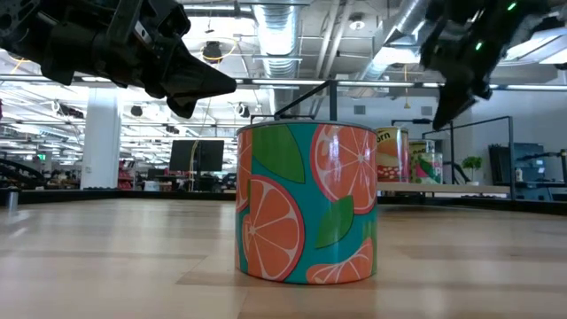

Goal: Pick and place cans onto a shelf
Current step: Put the canned peaches on the shelf

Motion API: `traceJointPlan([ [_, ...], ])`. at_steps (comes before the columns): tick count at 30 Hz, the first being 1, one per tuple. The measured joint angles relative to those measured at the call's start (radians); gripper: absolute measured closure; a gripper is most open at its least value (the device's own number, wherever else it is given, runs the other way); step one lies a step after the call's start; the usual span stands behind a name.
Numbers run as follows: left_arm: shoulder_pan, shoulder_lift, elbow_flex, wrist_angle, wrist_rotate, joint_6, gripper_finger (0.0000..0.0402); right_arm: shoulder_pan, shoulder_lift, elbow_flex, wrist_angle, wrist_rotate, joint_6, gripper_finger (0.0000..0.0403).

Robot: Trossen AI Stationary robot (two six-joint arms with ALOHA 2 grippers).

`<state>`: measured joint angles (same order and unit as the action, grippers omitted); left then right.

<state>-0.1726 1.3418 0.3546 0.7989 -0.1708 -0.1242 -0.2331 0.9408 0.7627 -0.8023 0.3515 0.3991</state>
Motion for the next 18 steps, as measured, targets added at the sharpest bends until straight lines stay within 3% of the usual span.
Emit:
traceJointPlan([
  [5,0.000,0.000,0.000,0.000,0.000,0.006,0.0401,0.303,-0.029,0.000,0.060,0.140,0.103,0.0399],
  [11,0.000,0.000,0.000,-0.001,0.009,0.007,0.0401,0.649,0.069,0.000,0.197,0.316,0.179,0.0399],
  [18,0.000,0.000,0.000,-0.002,0.053,0.007,0.0401,0.887,0.273,0.001,0.492,0.407,0.171,0.0399],
])
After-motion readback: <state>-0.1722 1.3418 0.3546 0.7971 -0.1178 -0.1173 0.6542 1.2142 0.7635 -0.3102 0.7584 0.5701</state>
